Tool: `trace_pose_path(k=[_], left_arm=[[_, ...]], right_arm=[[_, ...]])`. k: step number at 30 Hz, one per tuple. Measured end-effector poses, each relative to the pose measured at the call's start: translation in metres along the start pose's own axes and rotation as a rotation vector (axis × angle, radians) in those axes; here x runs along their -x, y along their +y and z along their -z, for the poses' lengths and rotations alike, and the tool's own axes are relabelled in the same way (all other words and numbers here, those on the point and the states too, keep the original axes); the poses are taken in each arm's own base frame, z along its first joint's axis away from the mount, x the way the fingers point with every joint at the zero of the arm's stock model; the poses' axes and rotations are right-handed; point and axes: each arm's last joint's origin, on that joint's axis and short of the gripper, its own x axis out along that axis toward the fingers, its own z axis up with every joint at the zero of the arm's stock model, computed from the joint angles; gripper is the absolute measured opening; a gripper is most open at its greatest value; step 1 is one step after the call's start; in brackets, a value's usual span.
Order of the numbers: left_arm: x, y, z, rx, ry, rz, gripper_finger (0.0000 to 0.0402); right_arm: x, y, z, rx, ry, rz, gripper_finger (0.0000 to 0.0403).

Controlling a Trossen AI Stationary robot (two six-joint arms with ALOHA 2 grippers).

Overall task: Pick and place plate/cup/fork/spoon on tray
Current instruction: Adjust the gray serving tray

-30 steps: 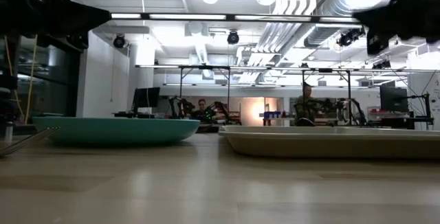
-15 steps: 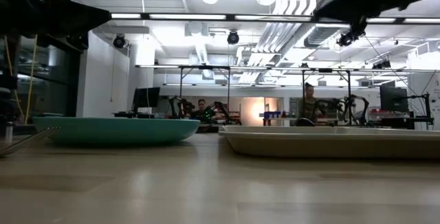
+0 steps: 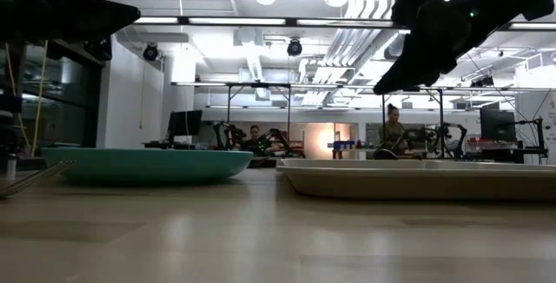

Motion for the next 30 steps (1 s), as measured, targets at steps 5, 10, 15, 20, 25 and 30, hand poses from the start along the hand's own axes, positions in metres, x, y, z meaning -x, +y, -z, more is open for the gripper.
trace_pose_path(k=[5,10,15,20,25,30], left_arm=[[0.000,0.000,0.001,-0.002,0.007,0.000,0.0003],[0.000,0.000,0.001,0.052,0.007,-0.001,0.0003],[-0.002,0.000,0.001,0.103,0.013,-0.003,0.0003],[-0.010,-0.003,-0.005,0.161,0.041,-0.013,0.0001],[-0.033,-0.010,-0.011,0.142,0.160,-0.028,0.0000],[-0.076,-0.023,-0.010,0.105,0.332,-0.050,0.0000]], right_arm=[[-0.007,0.004,0.005,-0.167,0.066,-0.091,0.0000],[-0.010,0.022,0.017,-0.219,0.208,-0.276,0.0000],[-0.019,0.038,0.036,-0.254,0.295,-0.250,0.0000],[-0.031,0.045,0.047,-0.240,0.322,-0.240,0.0000],[-0.036,0.042,0.042,-0.240,0.277,-0.253,0.0000],[-0.036,0.044,0.041,-0.246,0.294,-0.310,0.0000]])
